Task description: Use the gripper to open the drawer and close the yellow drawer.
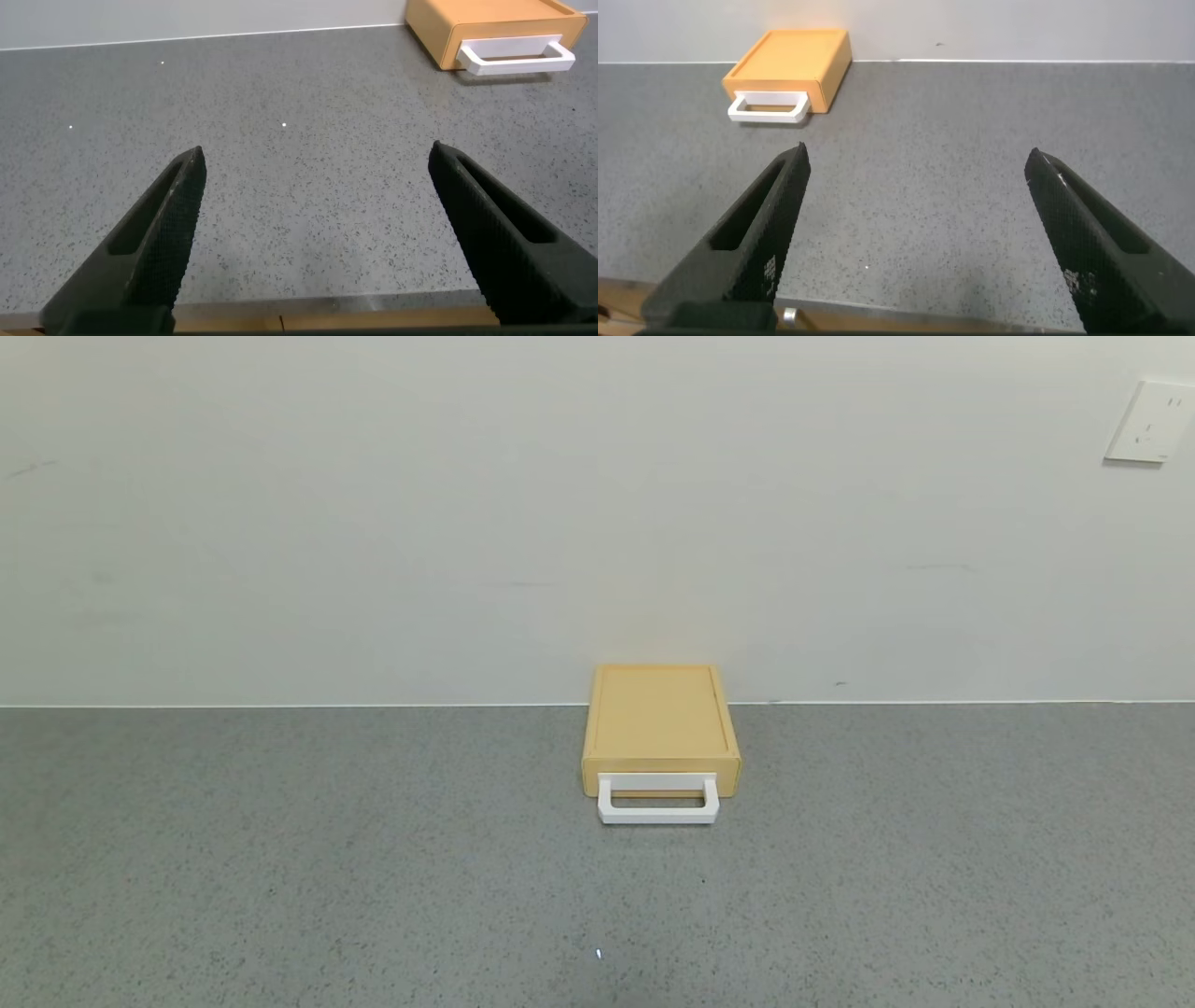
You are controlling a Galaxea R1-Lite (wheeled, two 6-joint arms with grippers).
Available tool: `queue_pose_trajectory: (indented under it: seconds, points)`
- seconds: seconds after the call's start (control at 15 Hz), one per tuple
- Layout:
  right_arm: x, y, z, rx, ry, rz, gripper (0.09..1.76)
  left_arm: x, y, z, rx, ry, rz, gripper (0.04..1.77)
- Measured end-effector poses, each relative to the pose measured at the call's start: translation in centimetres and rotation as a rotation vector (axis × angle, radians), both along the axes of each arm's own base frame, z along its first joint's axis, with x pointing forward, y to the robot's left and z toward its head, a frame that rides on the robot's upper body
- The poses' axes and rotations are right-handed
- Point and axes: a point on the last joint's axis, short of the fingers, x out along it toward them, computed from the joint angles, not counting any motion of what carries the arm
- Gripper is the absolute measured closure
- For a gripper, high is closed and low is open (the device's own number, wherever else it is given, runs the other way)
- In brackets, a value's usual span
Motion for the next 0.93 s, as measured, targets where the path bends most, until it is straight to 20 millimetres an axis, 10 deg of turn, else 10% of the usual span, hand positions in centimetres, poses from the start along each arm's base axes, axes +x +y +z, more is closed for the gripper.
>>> queue_pose_trajectory:
  seconds: [0.93]
  points:
    - [1.9, -0.2, -10.7, -0.114, -0.06, -0.109, 0.15, 0.0, 0.0, 0.0, -0.006, 0.0, -0.006, 0.09]
